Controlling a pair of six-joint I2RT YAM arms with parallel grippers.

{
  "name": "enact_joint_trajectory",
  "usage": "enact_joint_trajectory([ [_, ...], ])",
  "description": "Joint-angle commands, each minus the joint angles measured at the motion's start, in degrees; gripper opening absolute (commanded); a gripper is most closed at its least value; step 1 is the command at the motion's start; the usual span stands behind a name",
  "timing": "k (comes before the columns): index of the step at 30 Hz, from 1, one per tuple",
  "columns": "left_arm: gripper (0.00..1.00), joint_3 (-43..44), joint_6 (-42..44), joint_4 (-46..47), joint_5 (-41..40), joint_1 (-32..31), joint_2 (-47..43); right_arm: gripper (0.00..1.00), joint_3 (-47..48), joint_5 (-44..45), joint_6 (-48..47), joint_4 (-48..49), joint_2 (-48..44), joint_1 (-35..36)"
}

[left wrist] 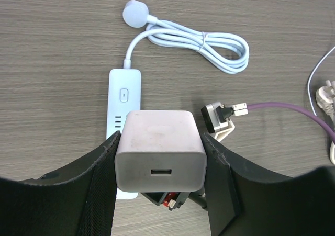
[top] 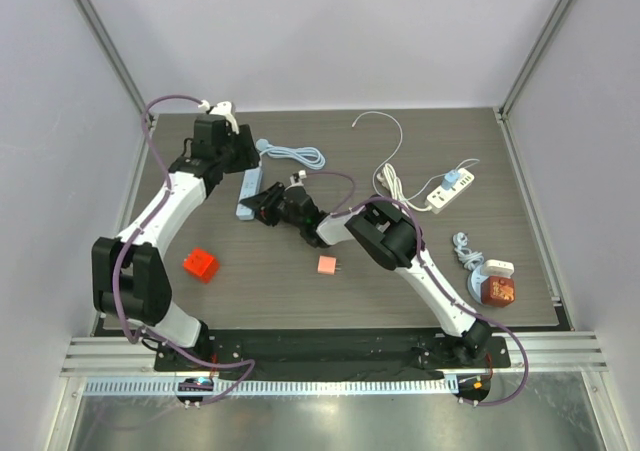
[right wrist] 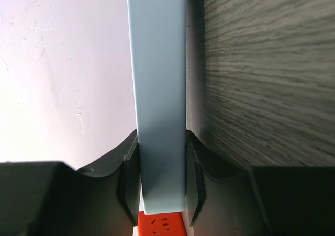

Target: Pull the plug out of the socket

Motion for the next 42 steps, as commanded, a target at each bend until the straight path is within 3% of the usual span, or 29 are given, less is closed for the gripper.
enact_joint_trajectory([
  [1,0.0,1.5,-1.0,3.0,-0.4,0.7,-2.5,0.1,0.1,3.8,-1.9,-13.1,2.6,-0.8],
  [7,0.0,0.4,-1.7,2.9,-6.2,0.9,-4.3,0.39,4.5,2.9,-6.2,-18.4,1.1,-0.9],
  [13,0.0,-0.1,-2.0,2.8,-8.6,1.7,-5.1,0.62,14.7,4.1,-13.2,-35.2,-1.7,-1.1],
  [18,0.0,-0.3,-3.8,3.0,-8.1,2.6,-5.5,0.81,12.9,7.6,-18.9,-40.8,-6.2,-1.1],
  [26,0.0,-0.3,-6.0,2.9,-5.3,4.5,-4.7,0.84,10.8,10.3,-25.4,-47.5,-11.1,-0.9],
  [27,0.0,-0.3,-6.3,3.0,-5.1,4.5,-4.7,0.89,10.7,11.3,-26.1,-47.9,-11.7,-0.8],
  [33,0.0,-0.5,-6.5,2.9,-5.1,4.5,-4.7,0.91,14.2,8.0,-30.8,-51.0,-10.7,-0.9],
  [37,0.0,-0.7,-6.6,2.9,-4.6,4.5,-4.7,0.91,6.5,12.1,-30.5,-49.4,-16.3,-1.0],
  [42,0.0,0.6,-10.3,2.0,2.4,3.8,-1.8,0.91,-6.6,14.2,-31.1,-42.6,-26.9,-1.1],
])
